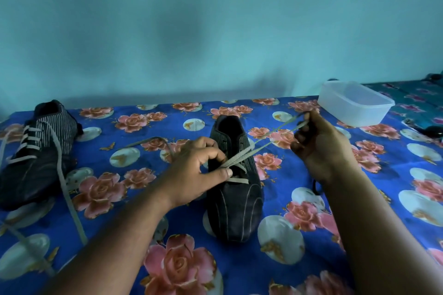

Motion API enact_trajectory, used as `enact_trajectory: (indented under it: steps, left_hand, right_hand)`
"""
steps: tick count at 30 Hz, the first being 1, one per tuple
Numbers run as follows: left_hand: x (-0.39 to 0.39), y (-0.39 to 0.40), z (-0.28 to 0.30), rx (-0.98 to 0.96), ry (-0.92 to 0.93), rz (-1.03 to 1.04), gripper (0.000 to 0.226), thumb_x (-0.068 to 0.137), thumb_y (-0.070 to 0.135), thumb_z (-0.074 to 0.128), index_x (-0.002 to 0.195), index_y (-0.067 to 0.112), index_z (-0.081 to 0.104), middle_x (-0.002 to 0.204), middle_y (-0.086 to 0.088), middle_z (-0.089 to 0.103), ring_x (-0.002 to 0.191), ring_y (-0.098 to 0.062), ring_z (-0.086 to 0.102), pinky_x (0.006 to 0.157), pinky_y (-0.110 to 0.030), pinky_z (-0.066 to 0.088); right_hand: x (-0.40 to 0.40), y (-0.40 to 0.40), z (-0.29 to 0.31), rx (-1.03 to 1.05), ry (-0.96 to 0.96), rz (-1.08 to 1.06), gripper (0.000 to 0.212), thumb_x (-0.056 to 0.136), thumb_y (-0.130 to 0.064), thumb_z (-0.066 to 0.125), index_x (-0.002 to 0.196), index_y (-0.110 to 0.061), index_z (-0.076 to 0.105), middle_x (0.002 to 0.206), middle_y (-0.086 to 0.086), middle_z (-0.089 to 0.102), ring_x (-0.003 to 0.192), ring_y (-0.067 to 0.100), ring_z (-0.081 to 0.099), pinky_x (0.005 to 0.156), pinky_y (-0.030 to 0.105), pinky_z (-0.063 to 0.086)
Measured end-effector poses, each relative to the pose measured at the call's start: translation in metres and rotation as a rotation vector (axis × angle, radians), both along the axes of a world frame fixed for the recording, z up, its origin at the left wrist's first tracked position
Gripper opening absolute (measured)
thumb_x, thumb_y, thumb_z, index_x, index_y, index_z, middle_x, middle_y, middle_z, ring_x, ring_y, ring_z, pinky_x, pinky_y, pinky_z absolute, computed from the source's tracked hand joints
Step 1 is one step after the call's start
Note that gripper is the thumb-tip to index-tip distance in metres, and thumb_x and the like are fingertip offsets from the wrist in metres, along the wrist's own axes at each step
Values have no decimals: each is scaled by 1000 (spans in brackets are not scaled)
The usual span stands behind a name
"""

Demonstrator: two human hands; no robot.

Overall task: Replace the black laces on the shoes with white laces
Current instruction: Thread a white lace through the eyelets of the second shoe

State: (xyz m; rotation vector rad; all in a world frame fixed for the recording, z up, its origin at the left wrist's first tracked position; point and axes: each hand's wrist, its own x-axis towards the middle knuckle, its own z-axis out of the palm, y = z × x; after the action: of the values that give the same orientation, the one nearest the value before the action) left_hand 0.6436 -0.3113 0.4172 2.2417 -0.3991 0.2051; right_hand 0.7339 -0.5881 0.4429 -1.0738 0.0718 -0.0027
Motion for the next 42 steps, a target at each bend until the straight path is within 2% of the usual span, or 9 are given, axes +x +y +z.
enact_trajectory:
  steps: [3, 7, 12, 18, 24, 32, 35, 39, 42]
  left_hand:
    - [-1, -2, 1, -16, -13, -1, 15, 87, 44, 78, 87, 34, 67, 108, 16, 50, 113, -5, 50, 94, -17, 33]
    - [1, -2, -3, -24, -102, 27, 29, 82, 61, 69, 88, 33, 70, 108, 19, 52, 112, -7, 53, 98, -26, 39]
    - [4, -4, -3, -59, -146, 64, 42, 84, 63, 60, 94, 26, 76, 108, 18, 55, 112, -11, 55, 99, -40, 45]
    - [6, -12, -4, -48, -155, 94, 44, 88, 69, 52, 85, 30, 73, 101, 15, 57, 106, -20, 56, 92, -53, 46]
    - [8, -12, -4, 10, -243, 98, 46, 91, 66, 51, 84, 26, 72, 100, 19, 52, 103, -20, 55, 88, -52, 47]
    - [9, -3, -8, -67, -177, 88, 35, 88, 62, 57, 82, 32, 72, 101, 22, 52, 109, -23, 54, 92, -56, 47]
    - [7, -8, -6, -59, -217, 105, 34, 89, 65, 56, 87, 34, 69, 100, 20, 56, 105, -22, 57, 89, -57, 47]
    - [0, -12, 0, -177, -226, 159, 57, 91, 77, 43, 138, 45, 47, 121, 27, 50, 111, -11, 53, 100, -54, 47]
    - [-5, -18, 7, -129, -308, 101, 51, 93, 71, 49, 129, 38, 63, 126, 25, 51, 120, -10, 52, 101, -54, 46]
  right_hand:
    - [15, -16, -16, -229, 233, -108, 18, 102, -32, 59, 93, -19, 67, 67, -4, 50, 52, 12, 38, 48, 26, 34]
    - [13, -18, -14, -499, 289, -134, 24, 95, -35, 69, 89, -13, 65, 71, 3, 51, 58, 19, 40, 50, 31, 33]
    - [-16, 16, -11, -1125, -142, -235, 50, 91, -54, 68, 105, -8, 54, 86, 0, 52, 77, 21, 49, 64, 32, 33]
    - [-44, 39, 0, -1174, -895, 99, 51, 84, -73, 59, 104, -26, 68, 91, -19, 56, 92, 11, 54, 83, 30, 42]
    - [-35, 42, -10, -1258, -1098, 187, 28, 98, -44, 58, 94, -23, 75, 86, -15, 67, 83, 17, 56, 81, 39, 46]
    - [-8, -2, -21, -1702, -661, -2, 36, 100, -52, 45, 104, -29, 72, 104, -3, 62, 104, 29, 54, 81, 44, 44]
    - [-11, 3, -20, -1533, -685, -16, 40, 97, -57, 43, 101, -31, 73, 108, -5, 60, 107, 28, 52, 86, 47, 45]
    - [-29, 24, -7, -1211, -974, 120, 26, 97, -41, 59, 90, -22, 75, 108, -8, 61, 110, 19, 55, 93, 41, 43]
    - [-38, 36, -4, -1113, -1107, 287, 16, 98, -17, 65, 85, -11, 71, 87, -4, 66, 90, 19, 63, 82, 40, 47]
